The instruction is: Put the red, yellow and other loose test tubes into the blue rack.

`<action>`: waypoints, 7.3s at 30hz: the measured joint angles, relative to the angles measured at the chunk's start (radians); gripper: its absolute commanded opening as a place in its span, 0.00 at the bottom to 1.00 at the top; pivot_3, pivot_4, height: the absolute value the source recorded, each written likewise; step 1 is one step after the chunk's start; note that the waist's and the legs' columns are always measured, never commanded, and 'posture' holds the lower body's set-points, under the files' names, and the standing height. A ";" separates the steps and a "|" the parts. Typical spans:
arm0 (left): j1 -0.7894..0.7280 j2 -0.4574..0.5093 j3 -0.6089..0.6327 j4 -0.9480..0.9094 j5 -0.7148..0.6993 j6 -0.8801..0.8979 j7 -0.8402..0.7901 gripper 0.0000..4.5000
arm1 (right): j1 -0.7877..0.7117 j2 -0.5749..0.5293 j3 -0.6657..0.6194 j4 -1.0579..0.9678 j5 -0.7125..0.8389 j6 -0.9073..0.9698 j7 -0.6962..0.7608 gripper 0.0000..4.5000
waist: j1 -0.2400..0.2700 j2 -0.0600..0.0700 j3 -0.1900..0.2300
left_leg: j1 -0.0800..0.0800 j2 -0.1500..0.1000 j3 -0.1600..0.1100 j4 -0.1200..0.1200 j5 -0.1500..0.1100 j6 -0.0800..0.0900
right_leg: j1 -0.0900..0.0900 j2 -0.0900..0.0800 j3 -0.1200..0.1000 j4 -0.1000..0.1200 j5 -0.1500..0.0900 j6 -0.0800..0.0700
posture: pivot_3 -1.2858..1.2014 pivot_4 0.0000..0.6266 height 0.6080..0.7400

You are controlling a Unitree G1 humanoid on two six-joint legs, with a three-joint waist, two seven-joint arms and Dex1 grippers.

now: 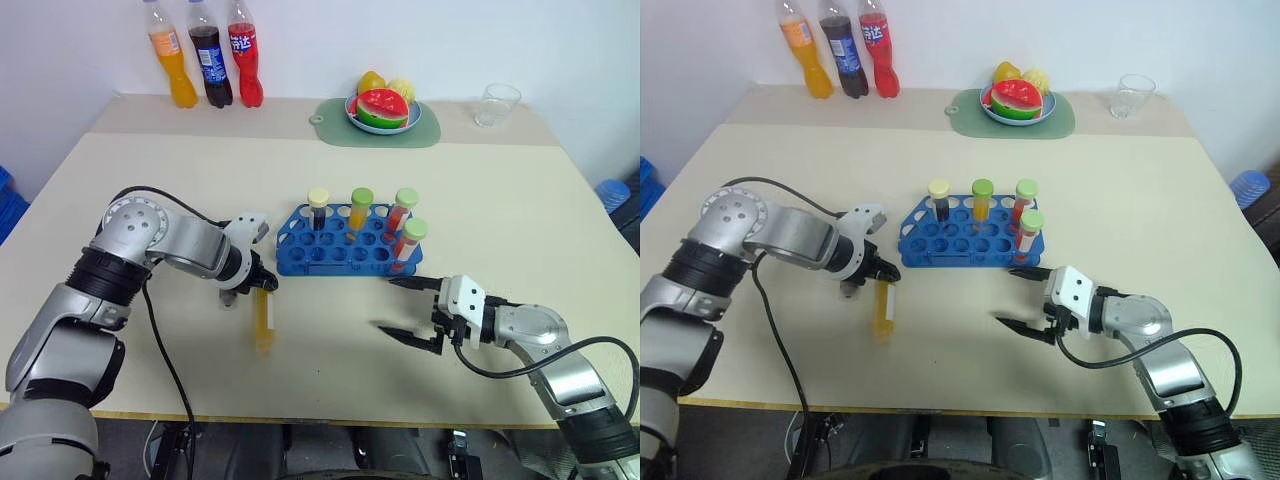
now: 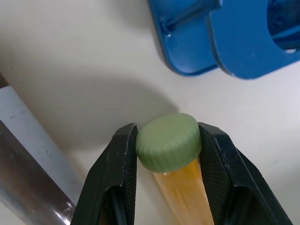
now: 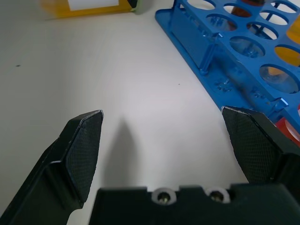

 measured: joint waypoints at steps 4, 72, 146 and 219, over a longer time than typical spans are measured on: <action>0.002 0.017 0.014 -0.009 0.002 -0.003 -0.054 0.30 | 0.003 0.008 0.002 0.003 -0.010 -0.012 -0.014 1.00 | -0.002 -0.001 0.001 | -0.001 0.000 0.000 0.000 0.000 0.000 | -0.001 0.000 0.000 0.000 0.000 0.000 | 0.52 0.24 1.00; 0.080 -0.468 0.249 0.157 1.635 -1.566 -1.935 0.30 | 0.136 0.028 -0.132 -0.214 0.003 0.274 -0.240 1.00 | 0.000 -0.001 0.002 | -0.006 0.001 0.001 -0.002 -0.003 0.006 | -0.001 0.001 -0.001 -0.011 0.002 0.004 | 0.52 0.24 1.00; 0.025 -0.548 0.231 0.359 1.786 -1.784 -1.907 0.30 | 0.163 0.023 -0.303 -0.483 0.286 0.333 -0.316 1.00 | -0.002 -0.002 -0.001 | -0.002 0.003 0.000 -0.001 -0.005 0.009 | 0.005 0.003 -0.001 -0.012 0.002 0.005 | 0.52 0.24 1.00; 0.295 -0.341 0.631 -0.047 1.681 -1.177 -1.199 1.00 | -0.275 0.184 -0.301 0.263 -0.055 0.050 -0.675 1.00 | -0.005 -0.001 0.000 | -0.007 0.005 0.001 -0.001 -0.005 0.009 | -0.003 0.002 -0.002 -0.009 0.005 0.008 | 0.52 0.24 1.00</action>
